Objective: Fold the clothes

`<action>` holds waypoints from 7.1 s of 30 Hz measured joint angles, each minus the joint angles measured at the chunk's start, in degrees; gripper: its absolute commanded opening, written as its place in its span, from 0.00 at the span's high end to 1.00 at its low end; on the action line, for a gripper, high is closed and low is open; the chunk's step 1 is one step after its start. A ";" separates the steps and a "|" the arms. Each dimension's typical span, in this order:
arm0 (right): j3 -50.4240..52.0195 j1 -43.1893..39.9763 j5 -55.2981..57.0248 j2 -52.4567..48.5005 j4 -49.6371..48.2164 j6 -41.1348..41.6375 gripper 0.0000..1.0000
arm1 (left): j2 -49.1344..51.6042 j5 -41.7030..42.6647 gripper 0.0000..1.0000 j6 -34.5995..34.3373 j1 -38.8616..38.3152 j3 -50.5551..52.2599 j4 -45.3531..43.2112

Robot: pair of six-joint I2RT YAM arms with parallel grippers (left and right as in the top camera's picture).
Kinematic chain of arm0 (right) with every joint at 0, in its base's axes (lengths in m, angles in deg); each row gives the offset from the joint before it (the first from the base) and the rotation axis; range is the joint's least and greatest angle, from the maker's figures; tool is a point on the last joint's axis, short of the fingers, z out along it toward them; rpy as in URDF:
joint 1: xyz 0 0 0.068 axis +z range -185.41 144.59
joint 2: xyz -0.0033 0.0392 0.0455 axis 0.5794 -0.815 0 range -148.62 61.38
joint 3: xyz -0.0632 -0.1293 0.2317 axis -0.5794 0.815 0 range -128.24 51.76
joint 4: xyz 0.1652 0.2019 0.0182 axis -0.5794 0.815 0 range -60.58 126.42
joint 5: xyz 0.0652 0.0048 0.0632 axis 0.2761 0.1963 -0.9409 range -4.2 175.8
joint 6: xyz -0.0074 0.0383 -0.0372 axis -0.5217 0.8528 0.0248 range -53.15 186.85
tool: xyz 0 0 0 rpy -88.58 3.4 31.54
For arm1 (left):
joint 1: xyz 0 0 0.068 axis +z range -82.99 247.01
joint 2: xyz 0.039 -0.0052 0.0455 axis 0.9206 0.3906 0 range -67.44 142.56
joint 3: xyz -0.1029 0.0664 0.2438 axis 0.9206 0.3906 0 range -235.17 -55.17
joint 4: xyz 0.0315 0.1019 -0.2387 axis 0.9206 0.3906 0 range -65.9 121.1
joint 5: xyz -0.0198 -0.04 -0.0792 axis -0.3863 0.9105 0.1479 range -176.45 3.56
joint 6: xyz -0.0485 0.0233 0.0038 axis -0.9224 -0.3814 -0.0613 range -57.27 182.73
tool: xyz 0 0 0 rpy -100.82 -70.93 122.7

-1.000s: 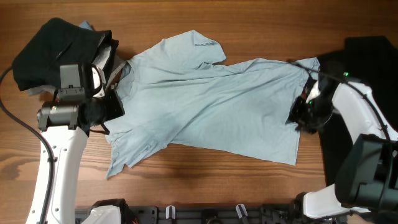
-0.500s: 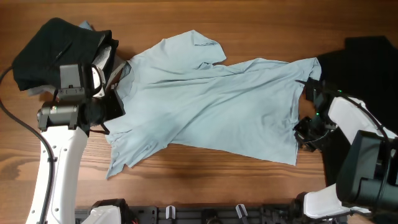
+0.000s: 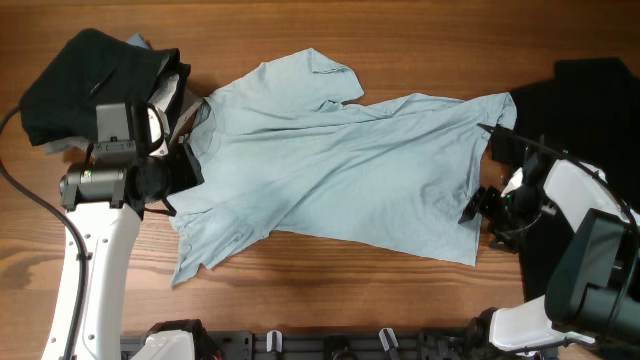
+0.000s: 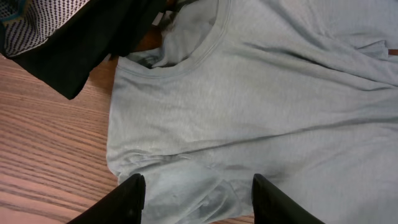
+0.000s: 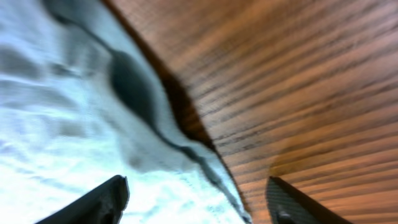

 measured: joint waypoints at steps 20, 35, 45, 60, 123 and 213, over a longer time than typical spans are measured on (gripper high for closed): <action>-4.70 -4.55 11.06 0.39 6.16 8.92 0.28 | 0.00 -0.20 0.37 0.00 0.00 0.00 -0.35; -9.81 -4.55 -5.57 9.66 2.29 -6.16 0.28 | 7.91 -4.63 0.27 -0.83 6.29 0.00 0.90; -9.99 -4.57 -12.83 12.79 1.16 -11.61 0.27 | 24.20 -5.05 0.45 2.51 7.58 0.00 -1.92; -9.99 -4.57 -13.29 12.79 -0.42 -11.65 0.27 | 30.60 -3.13 0.47 17.42 7.58 0.00 -6.99; -3.48 1.03 1.14 0.52 -11.37 -14.08 0.27 | 31.61 -11.02 0.96 -1.42 10.99 3.74 -13.38; -28.30 5.22 -6.58 32.35 -1.66 -10.93 0.96 | -3.30 -9.44 0.96 -1.62 14.80 -21.53 -3.72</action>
